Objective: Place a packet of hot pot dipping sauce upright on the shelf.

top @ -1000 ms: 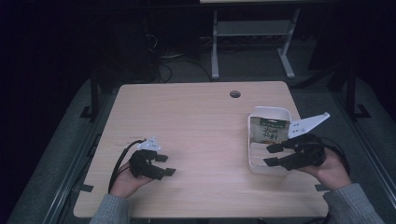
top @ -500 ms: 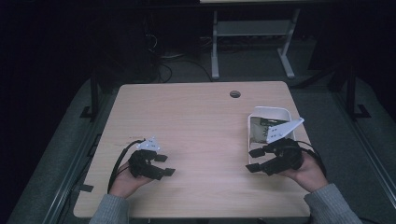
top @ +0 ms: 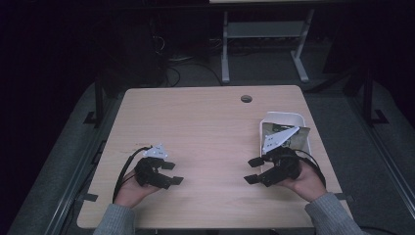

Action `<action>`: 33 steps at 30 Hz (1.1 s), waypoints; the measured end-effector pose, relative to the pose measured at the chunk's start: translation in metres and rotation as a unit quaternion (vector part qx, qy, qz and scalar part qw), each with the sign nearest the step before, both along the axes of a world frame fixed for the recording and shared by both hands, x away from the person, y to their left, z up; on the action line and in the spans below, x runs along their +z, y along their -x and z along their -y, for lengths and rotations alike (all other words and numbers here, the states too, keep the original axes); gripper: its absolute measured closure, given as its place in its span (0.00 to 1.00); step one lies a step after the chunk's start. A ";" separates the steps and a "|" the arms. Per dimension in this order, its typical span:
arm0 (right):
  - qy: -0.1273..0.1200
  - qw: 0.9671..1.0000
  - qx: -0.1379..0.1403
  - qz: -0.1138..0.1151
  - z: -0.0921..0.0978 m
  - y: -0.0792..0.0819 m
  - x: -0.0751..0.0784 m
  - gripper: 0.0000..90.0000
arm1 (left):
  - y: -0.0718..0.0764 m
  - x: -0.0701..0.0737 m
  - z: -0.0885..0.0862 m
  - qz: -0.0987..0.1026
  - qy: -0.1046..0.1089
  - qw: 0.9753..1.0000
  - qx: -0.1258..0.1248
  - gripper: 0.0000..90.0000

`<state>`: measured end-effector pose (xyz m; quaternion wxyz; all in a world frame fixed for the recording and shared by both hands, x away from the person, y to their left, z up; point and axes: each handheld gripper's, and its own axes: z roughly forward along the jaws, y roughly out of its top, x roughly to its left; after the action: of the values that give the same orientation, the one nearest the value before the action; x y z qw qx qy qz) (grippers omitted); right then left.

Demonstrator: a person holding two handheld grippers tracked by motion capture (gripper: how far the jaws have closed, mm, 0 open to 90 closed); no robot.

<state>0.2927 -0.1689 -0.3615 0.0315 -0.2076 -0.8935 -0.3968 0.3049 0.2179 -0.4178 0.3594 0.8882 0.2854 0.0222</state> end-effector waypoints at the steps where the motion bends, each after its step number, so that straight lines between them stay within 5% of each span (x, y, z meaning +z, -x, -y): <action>1: -0.001 1.000 0.003 -0.003 -0.005 -0.001 -0.002 0.40 | 0.000 0.000 0.000 0.000 0.001 1.000 0.001 0.36; 33: 0.004 0.999 0.034 -0.015 -0.068 -0.010 -0.028 0.35 | -0.001 -0.004 -0.002 -0.003 -0.003 1.000 0.003 0.32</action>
<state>0.3025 -0.1014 -0.3899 0.0571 -0.1832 -0.9012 -0.3886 0.3059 0.2201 -0.4213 0.3555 0.8885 0.2895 0.0215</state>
